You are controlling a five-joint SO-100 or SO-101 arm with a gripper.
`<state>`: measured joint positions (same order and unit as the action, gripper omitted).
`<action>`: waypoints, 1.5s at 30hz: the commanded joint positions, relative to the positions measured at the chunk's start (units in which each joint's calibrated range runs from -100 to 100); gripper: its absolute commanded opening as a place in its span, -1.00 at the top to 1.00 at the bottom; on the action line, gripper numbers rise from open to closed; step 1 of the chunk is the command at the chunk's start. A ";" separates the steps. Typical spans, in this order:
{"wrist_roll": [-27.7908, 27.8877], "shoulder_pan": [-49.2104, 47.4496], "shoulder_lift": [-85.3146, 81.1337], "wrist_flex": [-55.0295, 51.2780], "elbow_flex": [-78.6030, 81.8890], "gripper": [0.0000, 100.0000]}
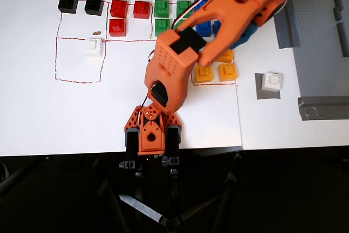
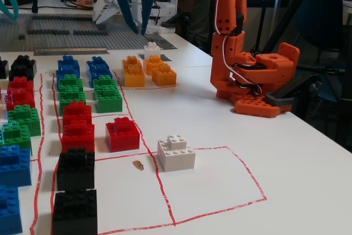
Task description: Grab the block and put it in the grey marker
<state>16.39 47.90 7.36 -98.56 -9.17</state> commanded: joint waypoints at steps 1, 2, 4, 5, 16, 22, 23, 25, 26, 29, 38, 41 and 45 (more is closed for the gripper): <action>-5.71 -9.55 -10.29 -0.63 2.86 0.95; -7.42 -12.29 -10.98 -0.22 4.41 0.95; -10.70 -17.37 -12.45 0.84 7.22 0.96; -12.31 -19.95 -13.32 1.66 8.95 0.96; -23.98 -41.83 -17.46 8.02 17.48 0.97; -25.35 -46.32 -18.24 9.17 15.30 0.99; -25.49 -46.82 -18.24 9.00 14.67 0.99; -25.74 -48.07 -18.24 8.68 13.58 0.99; -25.89 -48.65 -18.07 8.27 13.03 0.99; -26.28 -50.06 -17.46 8.02 12.21 0.99; -26.32 -53.06 -16.60 7.94 10.76 0.99; -26.42 -53.56 -16.77 7.94 10.22 0.99; -26.62 -54.39 -16.94 7.45 10.22 0.99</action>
<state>-9.45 -5.26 -2.48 -89.83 8.99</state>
